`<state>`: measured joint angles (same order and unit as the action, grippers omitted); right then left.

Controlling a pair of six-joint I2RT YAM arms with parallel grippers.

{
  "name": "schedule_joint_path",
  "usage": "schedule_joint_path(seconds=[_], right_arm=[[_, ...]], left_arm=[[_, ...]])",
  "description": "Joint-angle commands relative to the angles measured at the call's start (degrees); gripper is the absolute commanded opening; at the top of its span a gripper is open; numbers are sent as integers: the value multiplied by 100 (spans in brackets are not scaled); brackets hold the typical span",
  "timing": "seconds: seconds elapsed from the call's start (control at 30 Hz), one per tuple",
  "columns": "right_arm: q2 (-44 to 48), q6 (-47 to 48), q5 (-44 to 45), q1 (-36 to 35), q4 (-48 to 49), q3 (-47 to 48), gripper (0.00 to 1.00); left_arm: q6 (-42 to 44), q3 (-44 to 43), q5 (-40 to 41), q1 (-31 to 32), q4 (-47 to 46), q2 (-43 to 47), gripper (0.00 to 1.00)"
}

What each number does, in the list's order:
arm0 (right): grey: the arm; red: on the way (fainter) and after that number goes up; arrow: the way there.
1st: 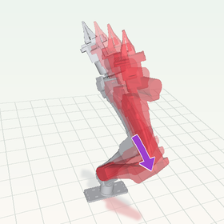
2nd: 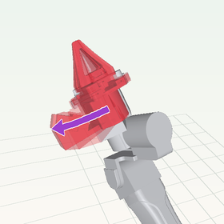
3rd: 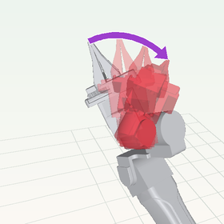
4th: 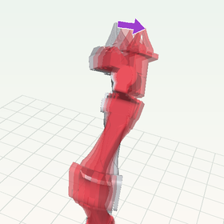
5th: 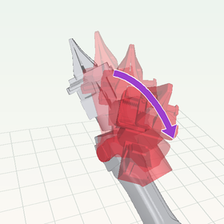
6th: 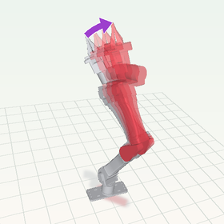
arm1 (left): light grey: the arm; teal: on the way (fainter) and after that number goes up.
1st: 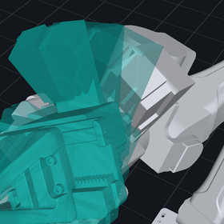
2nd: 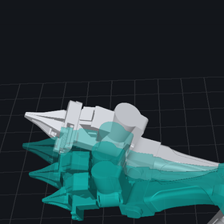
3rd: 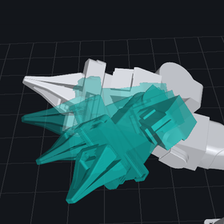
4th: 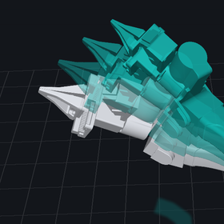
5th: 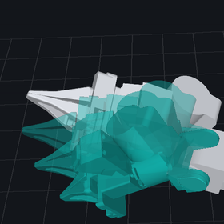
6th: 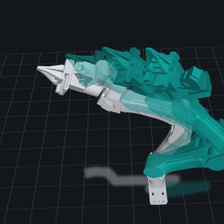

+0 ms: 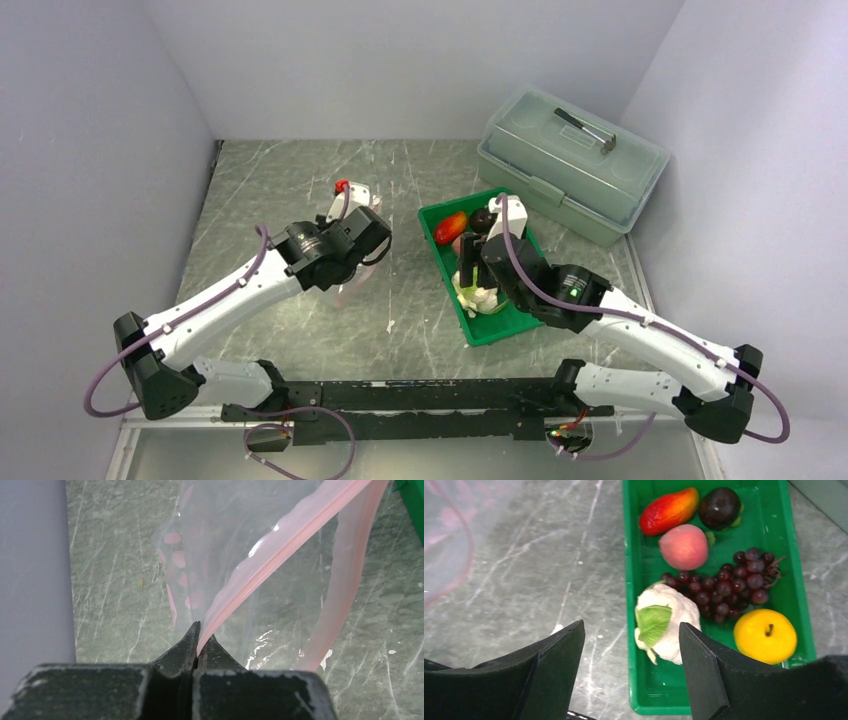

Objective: Place the food in the zip-top bag and seal the zipper
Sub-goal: Pick up the fake vegetable from the bin.

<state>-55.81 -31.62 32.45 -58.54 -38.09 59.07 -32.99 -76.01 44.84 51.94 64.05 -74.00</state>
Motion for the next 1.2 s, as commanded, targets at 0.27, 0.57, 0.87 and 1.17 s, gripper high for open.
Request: schedule_joint_path(seconds=[0.27, 0.57, 0.87, 1.17], right_arm=[[-438, 411, -1002, 757, -115, -409, 85], [-961, 626, -1422, 1226, 255, -795, 86], [-1464, 739, -1842, 1310, 531, -852, 86], [-1838, 723, -1400, 1310, 400, -833, 82]], left_arm=[[485, 190, -456, -167, -537, 364, 0], [756, 95, -936, -174, -511, 447, 0], [839, 548, -1023, -323, -864, 595, 0], [838, 656, -1044, -372, -869, 659, 0]])
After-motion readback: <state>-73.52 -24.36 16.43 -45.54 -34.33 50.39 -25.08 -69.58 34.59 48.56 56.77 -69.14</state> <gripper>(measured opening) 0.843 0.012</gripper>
